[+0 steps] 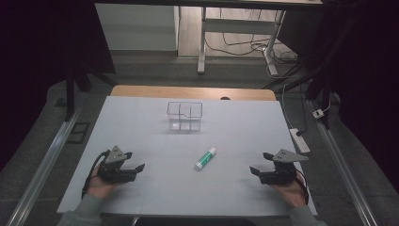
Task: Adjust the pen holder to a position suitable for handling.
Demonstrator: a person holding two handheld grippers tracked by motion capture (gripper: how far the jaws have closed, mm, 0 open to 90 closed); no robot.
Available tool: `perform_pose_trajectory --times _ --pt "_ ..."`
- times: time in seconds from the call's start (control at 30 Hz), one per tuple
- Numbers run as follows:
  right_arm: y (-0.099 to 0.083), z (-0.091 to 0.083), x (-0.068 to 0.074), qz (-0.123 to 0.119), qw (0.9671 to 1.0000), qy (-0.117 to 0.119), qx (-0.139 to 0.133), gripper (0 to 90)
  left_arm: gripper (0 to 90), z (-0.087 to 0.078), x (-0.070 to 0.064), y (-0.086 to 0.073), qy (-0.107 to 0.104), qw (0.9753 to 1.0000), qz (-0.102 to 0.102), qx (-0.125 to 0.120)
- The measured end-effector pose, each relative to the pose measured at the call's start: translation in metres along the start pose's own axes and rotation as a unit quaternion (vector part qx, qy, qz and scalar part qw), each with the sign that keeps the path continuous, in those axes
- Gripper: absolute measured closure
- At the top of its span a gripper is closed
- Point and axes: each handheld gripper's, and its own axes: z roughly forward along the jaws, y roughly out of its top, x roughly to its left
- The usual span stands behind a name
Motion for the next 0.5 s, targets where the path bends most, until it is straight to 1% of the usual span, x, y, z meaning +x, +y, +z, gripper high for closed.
perform_pose_trajectory --times 0.03,0.17,0.33,0.43,0.5 --pt "0.0002 0.0001 0.0004 -0.002 1.0000 -0.001 0.003 17.2 29.4 -0.0001 0.0003 -0.0001 0.000 1.0000 -0.001 0.000" --pt "0.0004 0.0008 0.0013 -0.004 0.9999 0.009 0.003 18.4 29.4 -0.0006 -0.0001 -0.0005 0.000 1.0000 0.000 0.000" --pt "-0.0001 0.0008 0.0009 0.000 1.0000 0.009 0.001 18.9 29.4 -0.0005 -0.0008 -0.0003 0.000 1.0000 0.003 0.001" --pt "-0.0002 0.0013 0.0007 -0.001 0.9999 0.011 0.005 19.3 29.5 -0.0011 -0.0011 -0.0002 0.001 1.0000 0.004 0.001" --pt "-0.0003 0.0015 0.0011 0.000 0.9999 0.013 0.002 19.6 29.5 -0.0013 -0.0014 -0.0001 0.002 1.0000 0.005 0.001"
